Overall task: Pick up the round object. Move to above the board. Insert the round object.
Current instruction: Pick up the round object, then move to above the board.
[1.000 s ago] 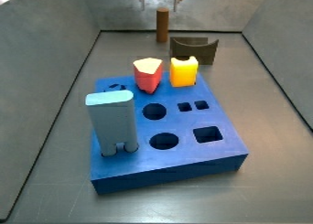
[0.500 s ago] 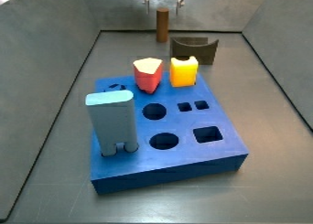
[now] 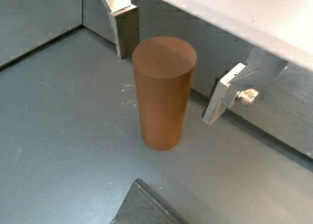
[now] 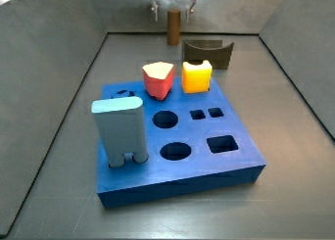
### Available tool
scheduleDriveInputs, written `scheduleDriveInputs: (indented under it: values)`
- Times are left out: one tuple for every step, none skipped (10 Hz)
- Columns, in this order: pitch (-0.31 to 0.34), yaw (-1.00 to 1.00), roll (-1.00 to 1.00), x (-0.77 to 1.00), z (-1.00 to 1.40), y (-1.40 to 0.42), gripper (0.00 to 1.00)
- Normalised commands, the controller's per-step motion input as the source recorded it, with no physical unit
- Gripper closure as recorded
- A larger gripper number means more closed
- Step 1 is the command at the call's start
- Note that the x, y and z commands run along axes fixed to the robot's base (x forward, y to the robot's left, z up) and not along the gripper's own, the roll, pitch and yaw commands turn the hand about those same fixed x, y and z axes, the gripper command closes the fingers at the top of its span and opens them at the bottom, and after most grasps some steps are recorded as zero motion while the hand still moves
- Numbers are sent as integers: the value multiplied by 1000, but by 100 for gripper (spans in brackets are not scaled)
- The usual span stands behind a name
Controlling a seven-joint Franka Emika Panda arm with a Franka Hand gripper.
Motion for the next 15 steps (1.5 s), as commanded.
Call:
scheduleDriveInputs:
  values:
    - [3,0,-26,0,-49,-34,0]
    - [0,0,0,0,-9,-26,0]
    - [0,0,0,0,0,0,100]
    - [0,0,0,0,0,0,100]
    - [0,0,0,0,0,0,100]
    - [0,0,0,0,0,0,100]
    - [0,0,0,0,0,0,100]
    - [0,0,0,0,0,0,100]
    - [0,0,0,0,0,0,100]
    - [0,0,0,0,0,0,100]
    - [0,0,0,0,0,0,100]
    - [0,0,0,0,0,0,100]
    - [0,0,0,0,0,0,100]
    - [0,0,0,0,0,0,100]
    - [-579,-310,-421,183,1000,-153,100]
